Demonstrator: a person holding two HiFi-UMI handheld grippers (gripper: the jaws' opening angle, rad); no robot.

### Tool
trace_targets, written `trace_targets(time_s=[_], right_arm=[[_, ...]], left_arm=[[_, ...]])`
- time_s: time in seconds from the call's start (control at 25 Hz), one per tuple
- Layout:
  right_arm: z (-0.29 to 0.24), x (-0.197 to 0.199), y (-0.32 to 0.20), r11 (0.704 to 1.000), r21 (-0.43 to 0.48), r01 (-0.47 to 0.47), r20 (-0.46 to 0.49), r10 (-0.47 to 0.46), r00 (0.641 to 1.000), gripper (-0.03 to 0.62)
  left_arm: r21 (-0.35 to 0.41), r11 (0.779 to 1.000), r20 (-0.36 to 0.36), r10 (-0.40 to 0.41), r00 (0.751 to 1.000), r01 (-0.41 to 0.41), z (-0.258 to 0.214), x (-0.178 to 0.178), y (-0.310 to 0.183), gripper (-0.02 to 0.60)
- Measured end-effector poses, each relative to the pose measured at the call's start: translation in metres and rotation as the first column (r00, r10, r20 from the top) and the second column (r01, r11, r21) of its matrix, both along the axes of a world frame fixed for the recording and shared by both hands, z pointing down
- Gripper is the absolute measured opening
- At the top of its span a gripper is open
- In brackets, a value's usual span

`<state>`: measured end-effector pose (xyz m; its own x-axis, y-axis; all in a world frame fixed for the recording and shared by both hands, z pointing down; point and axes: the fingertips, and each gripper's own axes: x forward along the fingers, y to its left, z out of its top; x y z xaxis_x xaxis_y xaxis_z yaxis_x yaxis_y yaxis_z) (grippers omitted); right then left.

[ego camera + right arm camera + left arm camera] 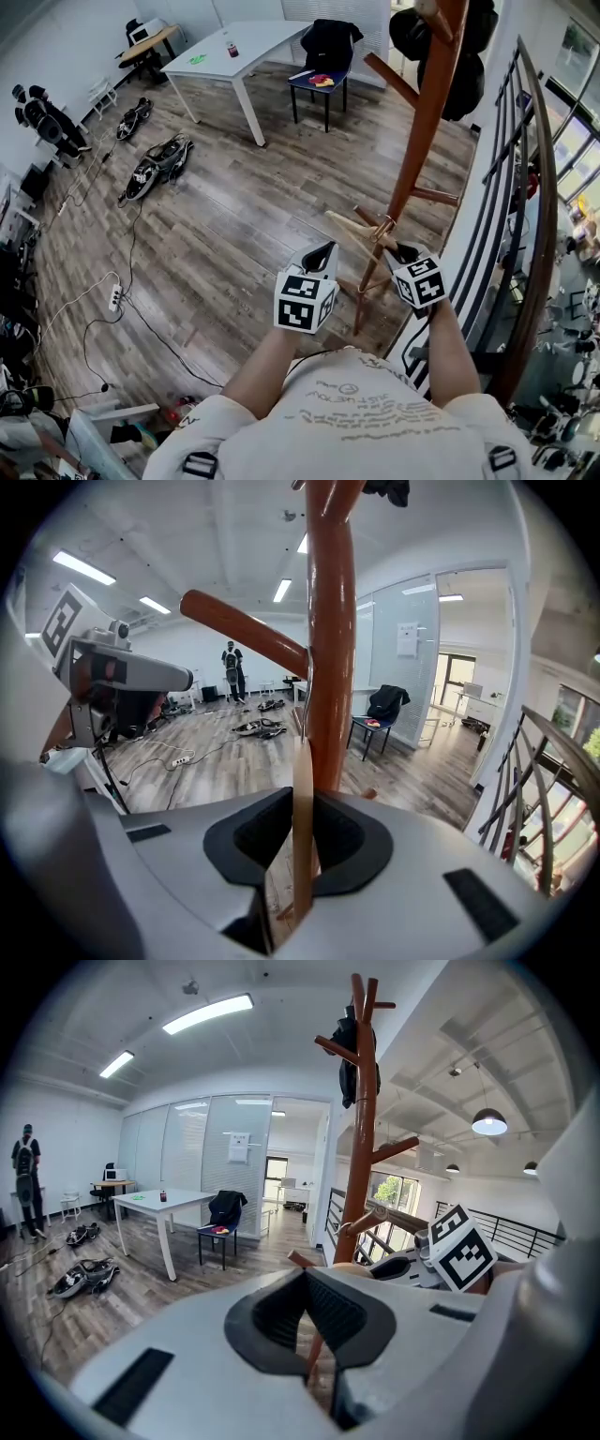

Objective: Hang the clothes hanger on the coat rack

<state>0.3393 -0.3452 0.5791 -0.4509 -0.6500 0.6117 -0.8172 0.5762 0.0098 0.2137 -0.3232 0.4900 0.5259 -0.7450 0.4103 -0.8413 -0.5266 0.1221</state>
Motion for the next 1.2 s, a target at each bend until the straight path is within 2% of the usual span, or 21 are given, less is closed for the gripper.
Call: trace_targets(time_s=[0.32, 0.4, 0.56, 0.68, 0.8, 0.84, 1.0, 1.2], right_arm=[[-0.005, 0.003, -0.004, 1.0, -0.001, -0.016, 0.021, 0.016, 1.0, 0.066], [-0.005, 0.001, -0.003, 1.0, 0.005, -0.017, 0.029, 0.017, 0.999, 0.088], [-0.017, -0.001, -0.002, 0.998, 0.054, -0.034, 0.044, 0.032, 0.998, 0.11], [-0.032, 0.003, -0.003, 0.991, 0.1, -0.086, 0.081, 0.078, 0.994, 0.108], [-0.054, 0.014, -0.004, 0.969, 0.152, -0.195, 0.164, 0.17, 0.972, 0.013], [-0.061, 0.018, -0.003, 0.959, 0.161, -0.235, 0.202, 0.201, 0.958, 0.003], [-0.09, 0.029, 0.006, 0.906, 0.167, -0.388, 0.357, 0.312, 0.88, 0.002], [-0.128, 0.025, 0.02, 0.848, 0.248, -0.469, 0.411, 0.346, 0.844, 0.002]], left_arm=[[-0.006, 1.0, -0.002, 0.017, 1.0, -0.017, -0.002, 0.008, 0.0, 0.003], [-0.006, 1.0, -0.004, 0.02, 1.0, -0.02, 0.0, 0.005, -0.001, 0.003], [-0.005, 0.999, -0.009, 0.032, 0.999, -0.032, 0.0, 0.003, -0.001, 0.003], [0.017, 0.999, -0.02, 0.047, 0.999, -0.047, -0.004, 0.004, -0.002, 0.003], [0.039, 0.997, -0.027, 0.061, 0.998, -0.06, -0.009, 0.004, -0.005, 0.003], [0.042, 0.997, -0.028, 0.067, 0.997, -0.066, -0.01, 0.004, -0.006, 0.003], [0.048, 0.994, -0.033, 0.099, 0.995, -0.097, -0.015, 0.003, -0.006, 0.003], [0.069, 0.989, -0.035, 0.136, 0.99, -0.133, -0.025, 0.001, -0.003, 0.003]])
